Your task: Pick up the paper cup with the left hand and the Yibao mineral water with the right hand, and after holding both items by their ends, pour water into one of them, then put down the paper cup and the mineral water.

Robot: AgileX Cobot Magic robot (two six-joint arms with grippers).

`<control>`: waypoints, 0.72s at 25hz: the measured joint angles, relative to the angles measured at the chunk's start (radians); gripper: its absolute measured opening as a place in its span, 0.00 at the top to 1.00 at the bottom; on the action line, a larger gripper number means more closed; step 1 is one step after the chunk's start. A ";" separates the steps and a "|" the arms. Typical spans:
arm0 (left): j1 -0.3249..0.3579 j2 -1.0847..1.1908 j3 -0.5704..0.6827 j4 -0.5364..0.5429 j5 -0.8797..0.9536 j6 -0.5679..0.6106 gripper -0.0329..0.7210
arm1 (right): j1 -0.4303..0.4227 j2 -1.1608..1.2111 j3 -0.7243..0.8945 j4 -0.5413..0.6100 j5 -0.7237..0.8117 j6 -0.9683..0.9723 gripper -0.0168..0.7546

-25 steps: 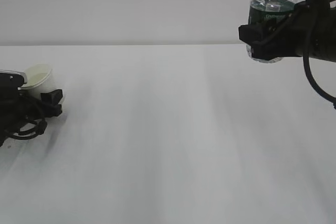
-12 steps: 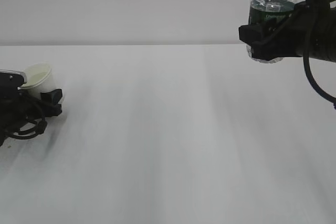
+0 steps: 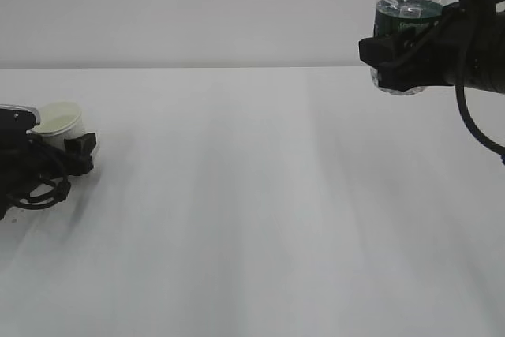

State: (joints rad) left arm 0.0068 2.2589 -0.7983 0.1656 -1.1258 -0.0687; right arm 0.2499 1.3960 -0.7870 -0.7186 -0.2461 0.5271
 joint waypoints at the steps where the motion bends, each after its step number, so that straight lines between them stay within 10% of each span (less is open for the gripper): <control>1: 0.000 0.000 0.000 0.000 -0.005 0.000 0.23 | 0.000 0.000 0.000 0.000 0.000 0.000 0.42; 18: 0.000 0.000 -0.002 -0.002 -0.015 0.000 0.19 | 0.000 0.000 0.000 0.000 0.000 0.000 0.42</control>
State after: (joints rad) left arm 0.0068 2.2589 -0.8001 0.1637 -1.1409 -0.0687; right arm 0.2499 1.3960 -0.7870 -0.7186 -0.2461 0.5271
